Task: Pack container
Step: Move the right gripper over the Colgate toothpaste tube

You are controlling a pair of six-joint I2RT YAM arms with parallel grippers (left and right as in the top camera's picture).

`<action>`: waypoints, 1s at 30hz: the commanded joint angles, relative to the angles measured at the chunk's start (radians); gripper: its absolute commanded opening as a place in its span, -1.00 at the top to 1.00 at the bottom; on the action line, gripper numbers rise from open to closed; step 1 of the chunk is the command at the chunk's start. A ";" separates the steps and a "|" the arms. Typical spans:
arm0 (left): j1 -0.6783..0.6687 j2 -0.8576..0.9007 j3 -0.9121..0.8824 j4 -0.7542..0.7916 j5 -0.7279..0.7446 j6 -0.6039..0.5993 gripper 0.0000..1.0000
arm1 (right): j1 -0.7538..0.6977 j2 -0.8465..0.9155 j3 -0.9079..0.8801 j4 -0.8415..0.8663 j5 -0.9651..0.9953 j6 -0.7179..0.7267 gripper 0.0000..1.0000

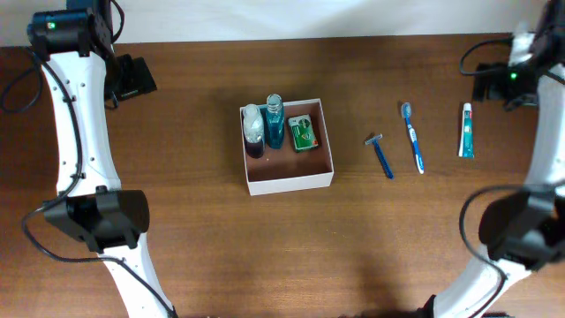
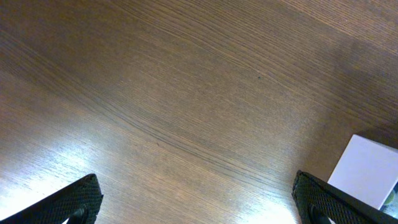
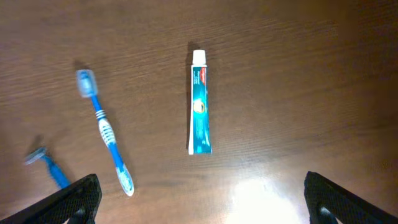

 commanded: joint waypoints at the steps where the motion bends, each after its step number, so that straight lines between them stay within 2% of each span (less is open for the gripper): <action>1: 0.002 -0.008 -0.003 0.000 0.000 0.009 -0.99 | -0.011 0.099 0.015 0.034 -0.013 -0.021 -0.97; 12: 0.002 -0.008 -0.003 0.000 0.000 0.009 -0.99 | -0.078 0.287 0.015 0.125 -0.032 -0.007 -0.97; 17: 0.002 -0.008 -0.003 0.000 0.000 0.009 -0.99 | -0.088 0.325 0.013 0.135 -0.093 -0.007 -0.97; 30: 0.002 -0.008 -0.003 0.000 0.000 0.009 -0.99 | -0.079 0.398 0.013 0.158 -0.096 -0.007 -0.98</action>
